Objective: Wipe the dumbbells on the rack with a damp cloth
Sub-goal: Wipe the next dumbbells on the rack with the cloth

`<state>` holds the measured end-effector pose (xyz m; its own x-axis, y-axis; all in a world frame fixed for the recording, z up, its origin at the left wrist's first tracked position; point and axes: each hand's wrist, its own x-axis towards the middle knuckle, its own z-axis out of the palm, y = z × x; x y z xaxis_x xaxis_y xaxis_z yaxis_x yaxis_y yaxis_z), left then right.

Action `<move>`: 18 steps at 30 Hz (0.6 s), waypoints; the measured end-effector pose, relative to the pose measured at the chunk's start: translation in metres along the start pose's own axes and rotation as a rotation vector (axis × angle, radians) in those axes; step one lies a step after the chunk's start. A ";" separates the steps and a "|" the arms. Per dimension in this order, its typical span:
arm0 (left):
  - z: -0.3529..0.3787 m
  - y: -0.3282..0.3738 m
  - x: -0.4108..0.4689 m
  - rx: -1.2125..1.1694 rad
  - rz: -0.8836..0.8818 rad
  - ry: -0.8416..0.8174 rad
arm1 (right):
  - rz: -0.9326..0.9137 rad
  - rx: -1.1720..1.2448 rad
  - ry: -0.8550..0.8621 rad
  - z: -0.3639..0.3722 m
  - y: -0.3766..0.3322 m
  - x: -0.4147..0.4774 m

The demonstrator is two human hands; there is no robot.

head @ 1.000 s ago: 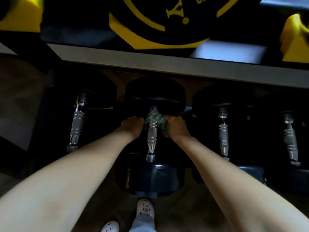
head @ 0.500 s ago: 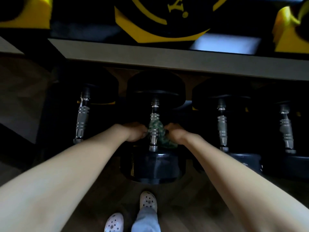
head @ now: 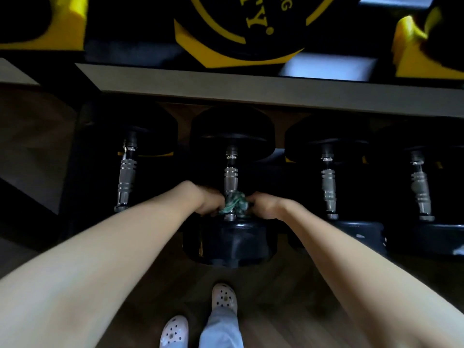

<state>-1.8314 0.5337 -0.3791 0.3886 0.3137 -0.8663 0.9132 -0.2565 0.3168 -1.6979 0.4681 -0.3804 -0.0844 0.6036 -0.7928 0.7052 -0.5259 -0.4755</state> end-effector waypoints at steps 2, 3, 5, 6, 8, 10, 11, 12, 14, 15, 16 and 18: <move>-0.008 -0.001 -0.007 0.244 0.069 -0.021 | 0.008 0.069 -0.016 -0.003 -0.002 -0.006; -0.011 -0.001 -0.011 0.341 0.108 -0.030 | 0.001 0.102 -0.026 -0.005 -0.004 -0.010; -0.017 0.002 -0.017 0.455 0.183 -0.061 | -0.030 0.178 -0.044 -0.010 -0.007 -0.021; -0.020 0.006 -0.019 0.463 0.199 -0.068 | -0.048 0.258 -0.058 -0.014 -0.006 -0.027; -0.027 0.007 -0.026 0.328 0.202 -0.086 | -0.033 0.480 -0.101 -0.020 -0.003 -0.038; -0.036 0.002 -0.037 0.108 0.196 -0.056 | -0.010 0.679 -0.134 -0.027 0.003 -0.048; -0.040 0.000 -0.043 -0.007 0.191 -0.025 | -0.007 0.758 -0.143 -0.029 0.006 -0.053; -0.042 -0.003 -0.050 -0.110 0.182 0.028 | -0.006 0.838 -0.144 -0.031 0.006 -0.059; -0.040 -0.005 -0.060 -0.262 0.180 0.182 | 0.001 0.991 -0.114 -0.035 0.003 -0.069; -0.038 -0.006 -0.063 -0.290 0.200 0.288 | 0.013 1.055 -0.096 -0.035 0.000 -0.073; -0.036 -0.007 -0.065 -0.280 0.230 0.415 | 0.030 1.114 -0.084 -0.036 -0.004 -0.077; -0.031 -0.006 -0.070 -0.279 0.330 0.687 | 0.074 1.196 -0.059 -0.035 -0.010 -0.082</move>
<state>-1.8603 0.5420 -0.3083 0.5492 0.7762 -0.3096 0.6998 -0.2247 0.6781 -1.6732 0.4448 -0.2976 -0.1251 0.5368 -0.8344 -0.3887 -0.8003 -0.4566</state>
